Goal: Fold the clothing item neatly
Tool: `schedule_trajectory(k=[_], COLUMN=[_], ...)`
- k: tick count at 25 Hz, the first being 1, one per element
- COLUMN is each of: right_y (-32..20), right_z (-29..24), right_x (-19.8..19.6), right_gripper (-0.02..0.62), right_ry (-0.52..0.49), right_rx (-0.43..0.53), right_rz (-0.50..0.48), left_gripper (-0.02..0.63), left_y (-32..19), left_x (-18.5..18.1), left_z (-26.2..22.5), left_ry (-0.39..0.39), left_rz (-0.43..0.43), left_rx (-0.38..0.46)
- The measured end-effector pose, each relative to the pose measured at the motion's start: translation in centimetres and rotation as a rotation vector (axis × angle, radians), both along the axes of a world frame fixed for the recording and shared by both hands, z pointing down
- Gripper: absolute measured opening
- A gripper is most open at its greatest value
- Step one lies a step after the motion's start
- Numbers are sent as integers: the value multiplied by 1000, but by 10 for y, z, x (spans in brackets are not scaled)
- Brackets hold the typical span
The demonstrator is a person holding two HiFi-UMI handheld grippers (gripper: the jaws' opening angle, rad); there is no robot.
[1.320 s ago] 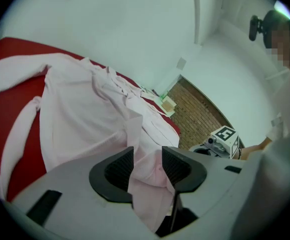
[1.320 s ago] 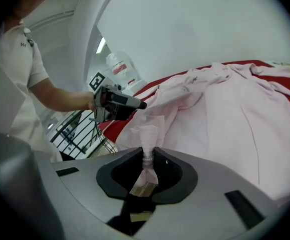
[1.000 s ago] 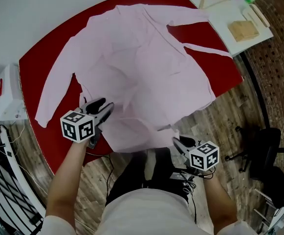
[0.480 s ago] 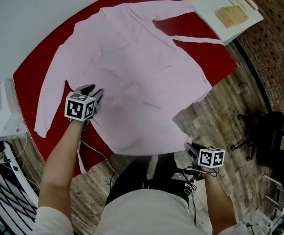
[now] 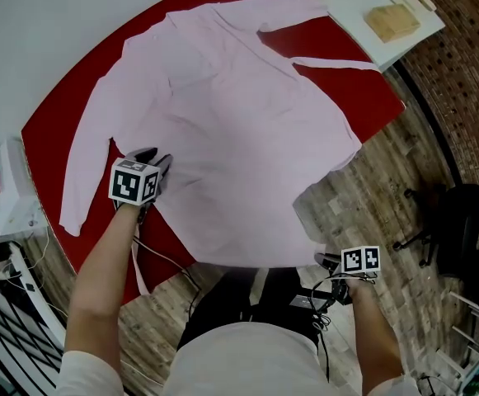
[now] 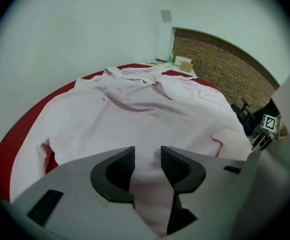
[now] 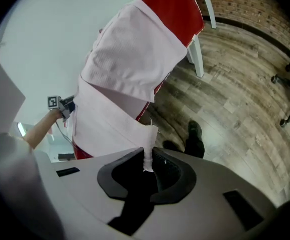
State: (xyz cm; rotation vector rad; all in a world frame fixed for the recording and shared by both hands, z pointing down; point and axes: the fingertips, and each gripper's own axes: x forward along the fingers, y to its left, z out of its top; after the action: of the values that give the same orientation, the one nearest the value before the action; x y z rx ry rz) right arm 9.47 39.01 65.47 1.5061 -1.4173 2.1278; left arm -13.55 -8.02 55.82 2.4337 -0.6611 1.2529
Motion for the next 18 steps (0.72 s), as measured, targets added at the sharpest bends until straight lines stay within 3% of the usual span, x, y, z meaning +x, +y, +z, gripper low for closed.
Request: schedule_trajectory(k=[3, 8, 14, 18], right_y=[8, 3, -39, -87], right_z=[6, 7, -31, -66], right_x=[-8, 13, 36, 32], right_gripper=[55, 152, 152, 152], right_ry=[-58, 96, 231, 260], right_rx=[-34, -34, 114, 265], right_rz=[-51, -155, -227, -252], left_gripper=[166, 166, 166, 166], left_y=[0, 4, 9, 13], left_x=[1, 2, 9, 11], left_z=[0, 0, -11, -20], left_ry=[12, 21, 86, 151], left_rz=[-3, 4, 5, -9], left_rx=[-7, -12, -15, -25])
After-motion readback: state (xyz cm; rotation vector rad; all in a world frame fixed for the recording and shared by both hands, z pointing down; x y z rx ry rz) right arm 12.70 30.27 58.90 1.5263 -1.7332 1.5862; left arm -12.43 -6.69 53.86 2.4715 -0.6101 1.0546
